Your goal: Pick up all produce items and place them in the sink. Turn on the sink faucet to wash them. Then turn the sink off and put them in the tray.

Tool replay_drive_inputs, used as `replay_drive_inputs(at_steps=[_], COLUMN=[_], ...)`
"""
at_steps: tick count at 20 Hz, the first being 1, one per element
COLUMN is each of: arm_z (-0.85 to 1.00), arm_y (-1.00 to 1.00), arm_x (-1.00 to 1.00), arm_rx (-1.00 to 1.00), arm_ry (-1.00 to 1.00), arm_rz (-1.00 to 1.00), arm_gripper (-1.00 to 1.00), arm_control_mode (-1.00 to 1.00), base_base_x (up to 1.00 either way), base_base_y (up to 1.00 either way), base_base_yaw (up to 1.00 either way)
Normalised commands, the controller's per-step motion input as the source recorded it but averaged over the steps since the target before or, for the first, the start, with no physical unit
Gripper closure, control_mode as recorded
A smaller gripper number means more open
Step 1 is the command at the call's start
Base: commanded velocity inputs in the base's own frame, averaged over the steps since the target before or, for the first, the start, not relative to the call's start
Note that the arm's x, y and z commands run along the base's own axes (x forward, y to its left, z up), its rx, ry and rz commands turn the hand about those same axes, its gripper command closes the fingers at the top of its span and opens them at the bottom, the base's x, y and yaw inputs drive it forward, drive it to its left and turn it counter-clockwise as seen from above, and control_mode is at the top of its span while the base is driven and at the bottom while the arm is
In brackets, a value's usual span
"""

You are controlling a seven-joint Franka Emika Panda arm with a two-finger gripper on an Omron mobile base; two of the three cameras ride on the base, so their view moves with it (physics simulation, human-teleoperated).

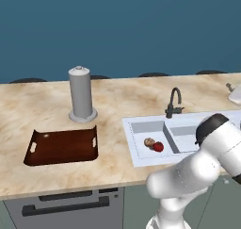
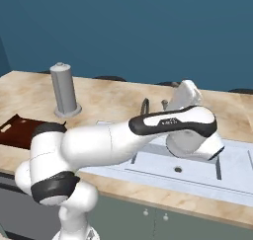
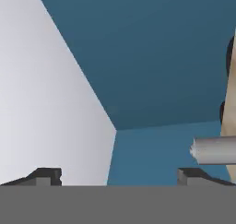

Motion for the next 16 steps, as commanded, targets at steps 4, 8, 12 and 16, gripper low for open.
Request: replay_drive_inputs(at_steps=[4,8,12,16], arm_z=[0.37,0.02,0.0,-0.14], arm_y=[0.51,0.97,1.0,1.0], arm_x=[-0.89,-0.52,-0.67,-0.62], arm_rx=[-0.77,-0.76,-0.77,-0.73], arm_ry=[-0.16,0.0,0.0,0.0], arm_rz=[0.42,0.43,0.42,0.36], arm_gripper=[-1.0,-1.0,-1.0,-1.0], arm_control_mode=[-1.0,-1.0,-1.0,-1.0], base_base_x=[0.0,0.0,0.0,0.0], base_base_y=[0.0,0.0,0.0,0.0], base_base_yaw=[0.0,0.0,0.0,0.0])
